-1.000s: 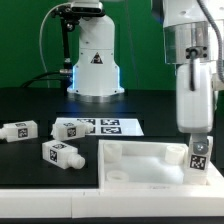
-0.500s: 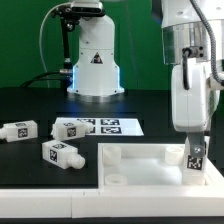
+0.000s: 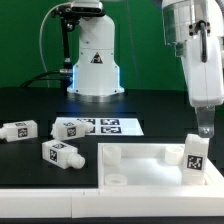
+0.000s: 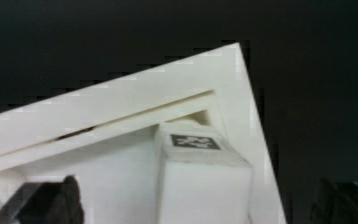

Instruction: Assemble square table

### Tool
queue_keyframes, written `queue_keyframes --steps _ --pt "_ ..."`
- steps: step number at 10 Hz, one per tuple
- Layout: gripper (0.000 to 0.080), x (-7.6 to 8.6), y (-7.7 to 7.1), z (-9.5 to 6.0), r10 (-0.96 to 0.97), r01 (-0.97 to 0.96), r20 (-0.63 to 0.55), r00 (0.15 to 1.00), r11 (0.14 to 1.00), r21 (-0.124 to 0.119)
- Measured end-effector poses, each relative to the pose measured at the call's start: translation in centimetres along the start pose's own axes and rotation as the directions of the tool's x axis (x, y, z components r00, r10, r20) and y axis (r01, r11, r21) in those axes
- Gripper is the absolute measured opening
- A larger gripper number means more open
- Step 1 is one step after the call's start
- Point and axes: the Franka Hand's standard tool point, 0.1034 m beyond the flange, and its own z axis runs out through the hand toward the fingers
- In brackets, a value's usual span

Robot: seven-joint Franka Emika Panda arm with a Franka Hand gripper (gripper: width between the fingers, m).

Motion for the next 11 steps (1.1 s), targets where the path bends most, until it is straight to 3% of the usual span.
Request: queue_keyframes --steps 6,9,11 --pt "0.0649 0.1 0.0 0.1 -0.052 0.052 -0.002 0.999 0.999 -0.001" --pt "0.0649 3.9 -0.3 -1.5 -0.316 0.316 -0.001 0.949 0.949 0.005" --pt "0.0649 4.6 -0.7 -1.7 -0.368 0.368 -0.003 0.93 0.93 0.008"
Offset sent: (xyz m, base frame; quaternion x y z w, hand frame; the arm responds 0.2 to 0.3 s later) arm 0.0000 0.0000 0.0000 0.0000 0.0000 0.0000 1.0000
